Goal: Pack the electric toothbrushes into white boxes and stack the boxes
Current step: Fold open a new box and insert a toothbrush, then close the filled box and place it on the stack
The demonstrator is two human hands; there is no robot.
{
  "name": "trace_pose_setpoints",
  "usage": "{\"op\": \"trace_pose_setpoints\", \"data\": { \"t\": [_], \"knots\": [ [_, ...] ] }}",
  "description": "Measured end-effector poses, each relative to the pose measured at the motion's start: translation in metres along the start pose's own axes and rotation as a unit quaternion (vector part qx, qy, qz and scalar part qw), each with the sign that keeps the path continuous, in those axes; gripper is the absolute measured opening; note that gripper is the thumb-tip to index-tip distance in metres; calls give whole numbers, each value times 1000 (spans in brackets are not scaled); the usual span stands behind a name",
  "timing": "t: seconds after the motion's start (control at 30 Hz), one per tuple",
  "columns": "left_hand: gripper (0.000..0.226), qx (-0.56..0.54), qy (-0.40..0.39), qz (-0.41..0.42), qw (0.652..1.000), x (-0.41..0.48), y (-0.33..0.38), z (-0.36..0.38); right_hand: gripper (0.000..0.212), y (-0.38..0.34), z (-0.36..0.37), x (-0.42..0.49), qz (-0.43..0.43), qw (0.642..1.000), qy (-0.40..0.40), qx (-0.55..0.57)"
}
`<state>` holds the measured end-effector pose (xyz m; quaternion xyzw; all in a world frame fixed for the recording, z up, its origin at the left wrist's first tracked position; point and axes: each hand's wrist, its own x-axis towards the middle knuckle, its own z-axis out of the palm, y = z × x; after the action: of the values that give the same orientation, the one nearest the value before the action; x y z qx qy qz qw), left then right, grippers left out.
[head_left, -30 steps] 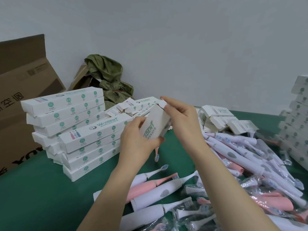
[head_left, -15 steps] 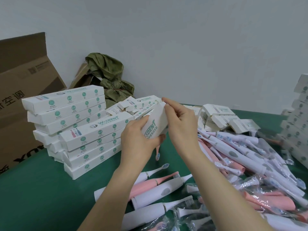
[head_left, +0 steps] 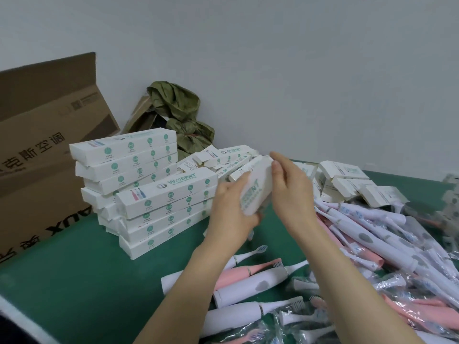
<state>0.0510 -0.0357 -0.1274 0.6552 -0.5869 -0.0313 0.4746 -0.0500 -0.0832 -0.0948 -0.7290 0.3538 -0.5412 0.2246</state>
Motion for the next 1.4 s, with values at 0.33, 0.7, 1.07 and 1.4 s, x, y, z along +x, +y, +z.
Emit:
{"op": "trace_pose_setpoints", "data": {
  "t": [0.33, 0.7, 1.07, 1.4],
  "knots": [
    [55, 159, 12, -20, 987, 74, 20, -100, 17, 40, -25, 16, 338, 934, -59, 95],
    [39, 295, -152, -181, 926, 98, -38, -120, 15, 50, -7, 1, 242, 872, -332, -265],
    [44, 336, -177, -162, 911, 91, -35, -119, 14, 51, -11, 0, 242, 872, -335, -263],
    [61, 358, -86, -20, 930, 89, -19, -78, 28, 56, -15, -2, 215, 869, -367, -252]
  ]
}}
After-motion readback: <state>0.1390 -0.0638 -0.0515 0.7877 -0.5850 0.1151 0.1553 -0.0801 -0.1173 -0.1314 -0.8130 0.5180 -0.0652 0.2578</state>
